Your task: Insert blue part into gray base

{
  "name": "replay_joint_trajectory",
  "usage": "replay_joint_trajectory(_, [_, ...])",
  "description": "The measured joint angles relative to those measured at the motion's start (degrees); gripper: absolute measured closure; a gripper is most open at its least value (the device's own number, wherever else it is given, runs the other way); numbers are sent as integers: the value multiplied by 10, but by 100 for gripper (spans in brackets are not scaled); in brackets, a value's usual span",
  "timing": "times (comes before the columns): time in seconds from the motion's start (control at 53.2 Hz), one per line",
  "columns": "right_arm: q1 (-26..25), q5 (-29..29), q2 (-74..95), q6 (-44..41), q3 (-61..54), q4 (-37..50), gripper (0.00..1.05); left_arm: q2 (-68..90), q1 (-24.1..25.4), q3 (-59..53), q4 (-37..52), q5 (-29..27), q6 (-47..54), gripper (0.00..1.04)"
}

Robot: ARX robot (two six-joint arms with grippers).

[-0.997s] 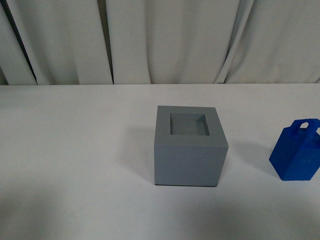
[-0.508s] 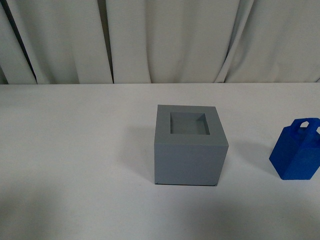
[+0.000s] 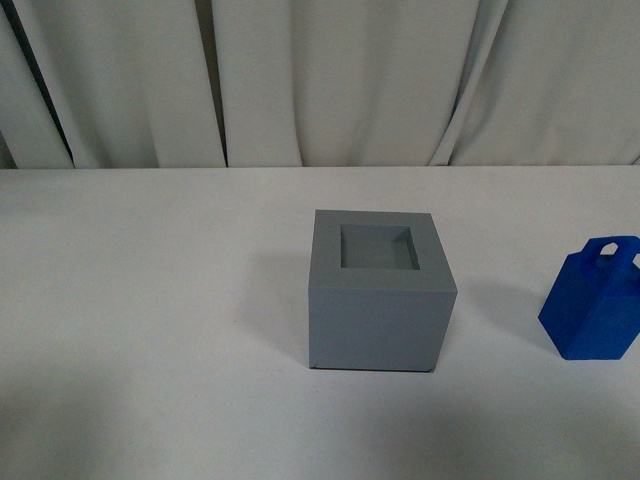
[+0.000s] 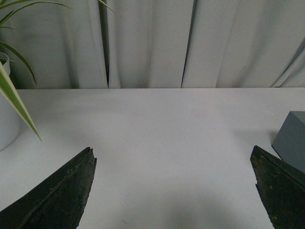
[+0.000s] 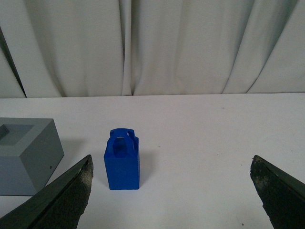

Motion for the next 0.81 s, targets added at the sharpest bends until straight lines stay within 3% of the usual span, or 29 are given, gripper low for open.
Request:
replay_joint_trajectory(0.019, [-11, -30, 9, -5, 4, -12, 7, 0, 0, 0, 0, 0, 0, 6])
replay_joint_trajectory(0.056, [-61, -186, 55, -29, 26, -54, 7, 0, 0, 0, 0, -1, 0, 6])
replay_joint_trajectory(0.113, [-112, -351, 137, -45, 39, -37, 7, 0, 0, 0, 0, 0, 0, 6])
replay_joint_trajectory(0.207, [-121, -457, 223, -46, 67, 18, 7, 0, 0, 0, 0, 0, 0, 6])
replay_joint_trajectory(0.301, [-82, -440, 337, -57, 145, 92, 7, 0, 0, 0, 0, 0, 0, 6])
replay_joint_trajectory(0.395, [-25, -410, 461, -90, 248, 73, 7, 0, 0, 0, 0, 0, 0, 6])
replay_joint_trajectory(0.602, [30, -388, 664, -221, 472, -63, 7, 0, 0, 0, 0, 0, 0, 6])
replay_joint_trajectory(0.809, [52, -361, 813, -414, 679, -284, 7, 0, 0, 0, 0, 0, 0, 6])
